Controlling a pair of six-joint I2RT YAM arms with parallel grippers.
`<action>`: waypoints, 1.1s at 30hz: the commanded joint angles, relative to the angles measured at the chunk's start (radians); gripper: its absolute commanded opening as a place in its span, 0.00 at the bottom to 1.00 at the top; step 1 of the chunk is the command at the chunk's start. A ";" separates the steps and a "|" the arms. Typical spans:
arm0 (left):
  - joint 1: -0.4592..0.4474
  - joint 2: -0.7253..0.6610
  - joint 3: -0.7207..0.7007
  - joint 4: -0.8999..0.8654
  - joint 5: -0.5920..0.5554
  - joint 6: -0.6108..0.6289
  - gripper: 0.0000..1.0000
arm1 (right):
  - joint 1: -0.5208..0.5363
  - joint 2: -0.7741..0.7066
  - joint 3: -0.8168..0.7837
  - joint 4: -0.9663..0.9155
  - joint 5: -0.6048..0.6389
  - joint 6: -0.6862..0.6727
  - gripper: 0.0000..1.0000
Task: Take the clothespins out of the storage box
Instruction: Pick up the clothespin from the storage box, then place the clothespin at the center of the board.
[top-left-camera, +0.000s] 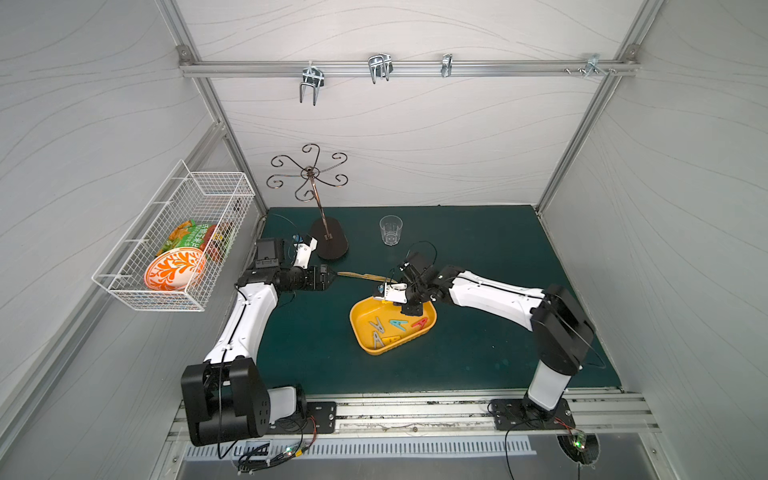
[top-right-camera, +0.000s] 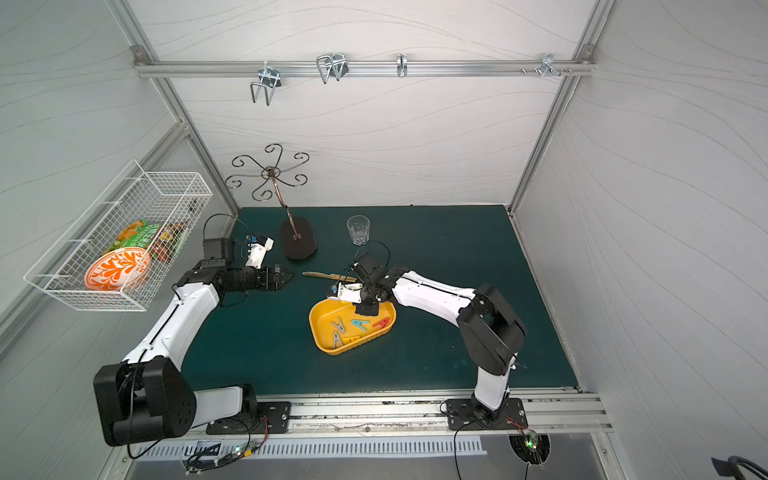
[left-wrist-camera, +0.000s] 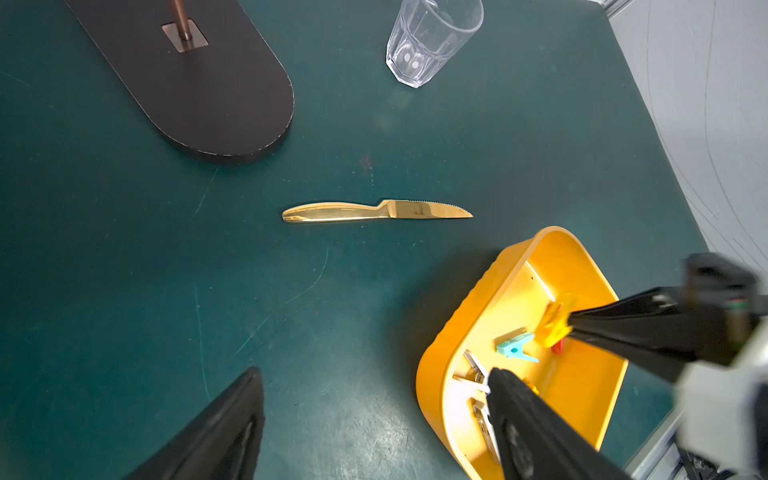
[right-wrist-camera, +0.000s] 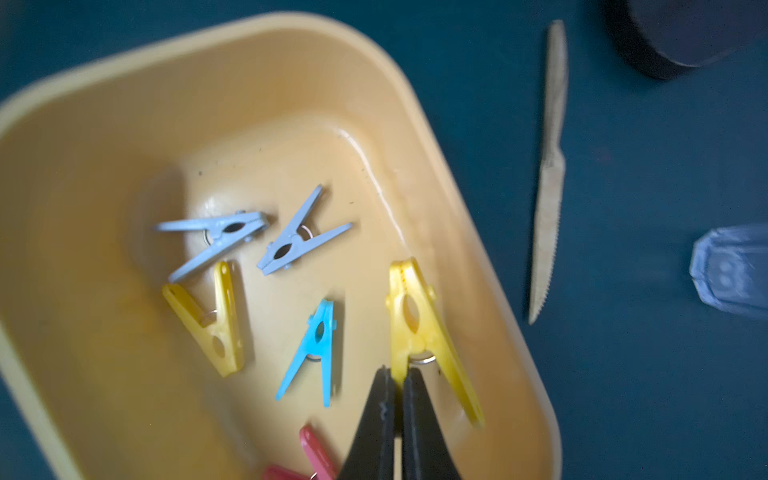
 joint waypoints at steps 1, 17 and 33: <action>0.004 0.006 0.018 -0.004 0.020 0.018 0.86 | -0.073 -0.087 -0.027 0.041 0.031 0.246 0.00; 0.003 0.026 0.028 -0.015 0.048 0.014 0.83 | -0.311 -0.241 -0.249 -0.014 0.311 1.004 0.00; -0.349 0.046 0.053 -0.117 -0.232 0.295 0.76 | -0.357 -0.018 -0.317 0.064 0.256 0.968 0.04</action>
